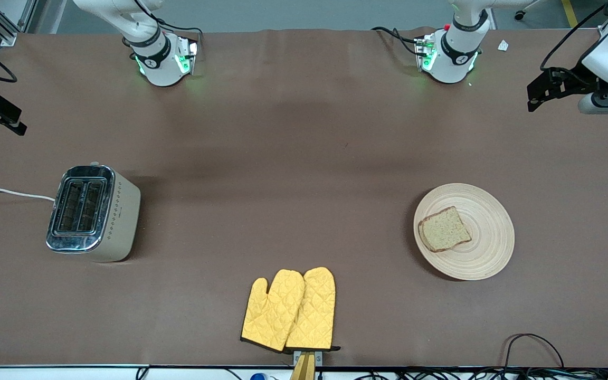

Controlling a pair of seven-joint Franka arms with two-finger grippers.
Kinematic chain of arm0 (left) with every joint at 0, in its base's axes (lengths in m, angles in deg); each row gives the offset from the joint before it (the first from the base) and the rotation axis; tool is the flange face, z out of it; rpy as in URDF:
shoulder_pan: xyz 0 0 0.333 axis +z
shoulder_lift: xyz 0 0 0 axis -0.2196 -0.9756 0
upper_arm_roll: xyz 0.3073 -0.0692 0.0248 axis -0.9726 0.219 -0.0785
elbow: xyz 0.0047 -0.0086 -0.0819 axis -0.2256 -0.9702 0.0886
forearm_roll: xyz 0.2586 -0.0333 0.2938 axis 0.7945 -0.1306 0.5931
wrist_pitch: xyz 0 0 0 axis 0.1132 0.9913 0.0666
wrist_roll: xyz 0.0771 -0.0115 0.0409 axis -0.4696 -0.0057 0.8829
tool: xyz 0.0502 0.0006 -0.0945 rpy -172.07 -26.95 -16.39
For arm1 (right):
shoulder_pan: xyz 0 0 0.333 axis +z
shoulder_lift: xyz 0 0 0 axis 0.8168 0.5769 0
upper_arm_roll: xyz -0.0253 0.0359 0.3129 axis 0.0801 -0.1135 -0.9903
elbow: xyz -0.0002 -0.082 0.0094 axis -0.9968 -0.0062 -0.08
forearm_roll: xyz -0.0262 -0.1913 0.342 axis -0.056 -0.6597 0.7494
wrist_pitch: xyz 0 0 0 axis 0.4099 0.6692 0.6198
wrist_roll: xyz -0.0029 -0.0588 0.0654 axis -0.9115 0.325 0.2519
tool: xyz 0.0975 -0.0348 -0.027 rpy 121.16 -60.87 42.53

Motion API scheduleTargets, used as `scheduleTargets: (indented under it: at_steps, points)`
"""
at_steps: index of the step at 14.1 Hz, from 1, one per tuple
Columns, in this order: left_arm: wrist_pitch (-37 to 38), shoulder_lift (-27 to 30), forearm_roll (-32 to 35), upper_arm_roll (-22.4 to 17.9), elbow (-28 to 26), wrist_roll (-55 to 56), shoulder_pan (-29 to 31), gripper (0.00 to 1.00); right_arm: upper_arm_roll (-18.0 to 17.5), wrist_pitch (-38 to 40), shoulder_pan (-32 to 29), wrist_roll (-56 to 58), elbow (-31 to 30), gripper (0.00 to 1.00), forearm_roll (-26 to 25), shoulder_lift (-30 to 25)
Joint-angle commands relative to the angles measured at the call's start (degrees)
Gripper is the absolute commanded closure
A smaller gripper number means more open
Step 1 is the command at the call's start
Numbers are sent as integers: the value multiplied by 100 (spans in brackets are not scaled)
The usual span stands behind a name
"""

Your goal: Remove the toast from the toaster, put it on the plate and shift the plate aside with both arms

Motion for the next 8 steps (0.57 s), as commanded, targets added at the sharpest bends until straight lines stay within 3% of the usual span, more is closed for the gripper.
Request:
scheduleTargets:
  at_steps: [1, 8]
  points:
    - [-66, 58, -61, -39, -58, -141, -45, 0, -80, 21, -103, 18, 16, 0, -90, 7]
    - [-66, -83, -78, -66, 215, -202, -1, 0, -80, -58, -95, 45, -2, 0, -90, 7]
